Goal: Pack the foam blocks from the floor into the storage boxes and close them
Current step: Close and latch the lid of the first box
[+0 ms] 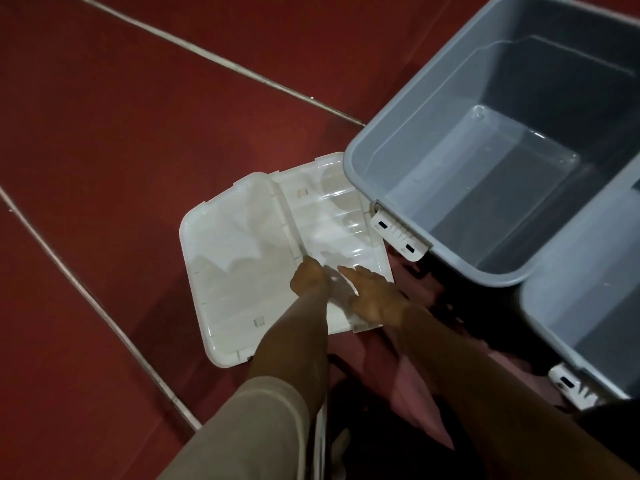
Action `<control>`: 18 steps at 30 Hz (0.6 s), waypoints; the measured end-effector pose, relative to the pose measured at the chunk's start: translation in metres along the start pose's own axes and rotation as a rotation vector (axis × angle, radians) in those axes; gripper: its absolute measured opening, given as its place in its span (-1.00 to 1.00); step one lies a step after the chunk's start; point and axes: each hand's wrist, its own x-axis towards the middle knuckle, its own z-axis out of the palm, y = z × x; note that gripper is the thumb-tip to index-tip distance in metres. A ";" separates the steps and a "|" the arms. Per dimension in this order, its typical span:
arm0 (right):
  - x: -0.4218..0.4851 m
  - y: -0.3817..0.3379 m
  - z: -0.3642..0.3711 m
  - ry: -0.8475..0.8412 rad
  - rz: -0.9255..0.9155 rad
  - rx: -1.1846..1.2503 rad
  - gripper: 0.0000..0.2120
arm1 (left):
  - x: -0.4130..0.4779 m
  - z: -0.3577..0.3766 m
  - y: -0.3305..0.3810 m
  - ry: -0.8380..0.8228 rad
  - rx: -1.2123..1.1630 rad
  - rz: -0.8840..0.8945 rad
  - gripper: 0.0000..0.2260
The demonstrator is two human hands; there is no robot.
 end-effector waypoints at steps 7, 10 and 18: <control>0.016 -0.018 0.016 -0.001 -0.038 -0.043 -0.43 | -0.004 0.031 -0.036 -0.203 -0.014 -0.106 -0.74; 0.022 -0.023 0.015 0.027 -0.032 -0.029 -0.39 | 0.000 0.045 -0.041 -0.248 0.004 -0.113 -0.72; 0.030 -0.019 0.009 0.076 0.006 -0.001 -0.42 | 0.000 0.050 -0.023 -0.212 -0.135 -0.115 -0.76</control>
